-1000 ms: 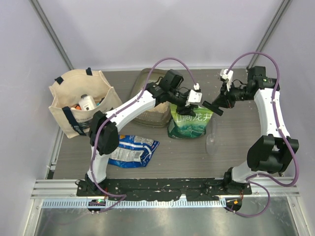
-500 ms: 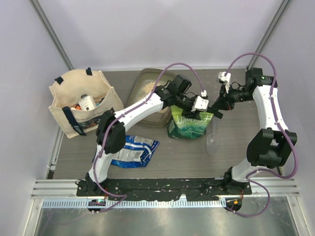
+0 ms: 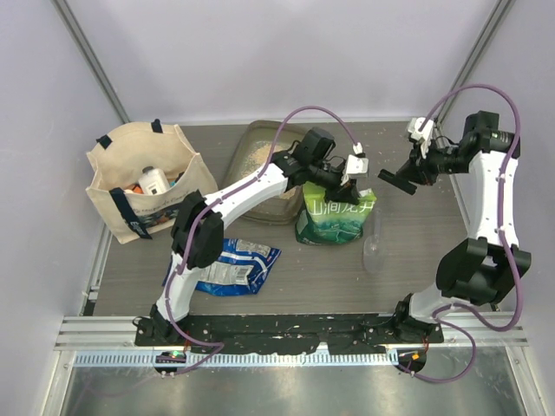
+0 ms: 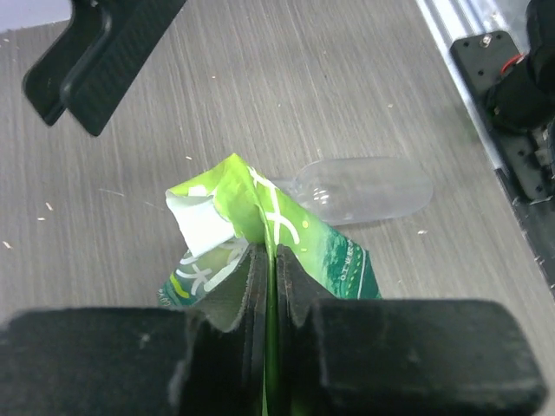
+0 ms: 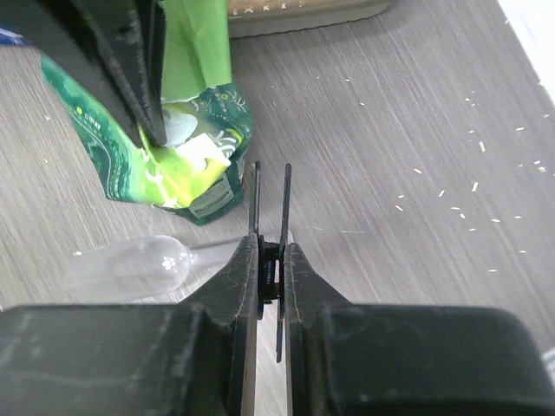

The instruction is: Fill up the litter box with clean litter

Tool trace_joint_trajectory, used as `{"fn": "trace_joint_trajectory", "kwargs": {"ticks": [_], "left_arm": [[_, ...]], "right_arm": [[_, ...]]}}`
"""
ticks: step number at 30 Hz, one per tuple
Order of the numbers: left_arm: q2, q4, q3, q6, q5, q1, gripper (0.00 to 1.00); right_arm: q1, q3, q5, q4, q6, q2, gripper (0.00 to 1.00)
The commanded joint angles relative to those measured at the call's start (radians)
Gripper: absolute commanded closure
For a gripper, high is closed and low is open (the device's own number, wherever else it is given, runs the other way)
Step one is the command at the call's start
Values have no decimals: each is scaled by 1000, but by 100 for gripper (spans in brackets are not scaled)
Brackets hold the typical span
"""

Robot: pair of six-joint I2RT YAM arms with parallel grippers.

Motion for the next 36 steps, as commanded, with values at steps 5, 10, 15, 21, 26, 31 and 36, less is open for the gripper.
{"fn": "trace_joint_trajectory", "kwargs": {"ticks": [5, 10, 15, 21, 26, 31, 36], "left_arm": [[7, 275, -50, -278, 77, -2, 96], [11, 290, -48, -277, 57, -1, 75], [-45, 362, -113, -217, 19, -1, 53], [-96, 305, -148, -93, -3, -1, 45], [-133, 316, -180, -61, -50, -1, 39], [-130, 293, -173, -59, -60, -1, 38], [-147, 311, -179, -53, -75, 1, 38]], "right_arm": [[8, -163, 114, -194, -317, -206, 99], [16, -163, 113, -194, -358, -225, 99], [13, -130, 93, -118, -254, -180, 99], [43, -117, 32, -129, -277, -139, 99], [77, -133, 18, -71, -245, -127, 98], [103, -117, 24, -29, -229, -102, 99], [113, -117, 61, -37, -269, -61, 99]]}}
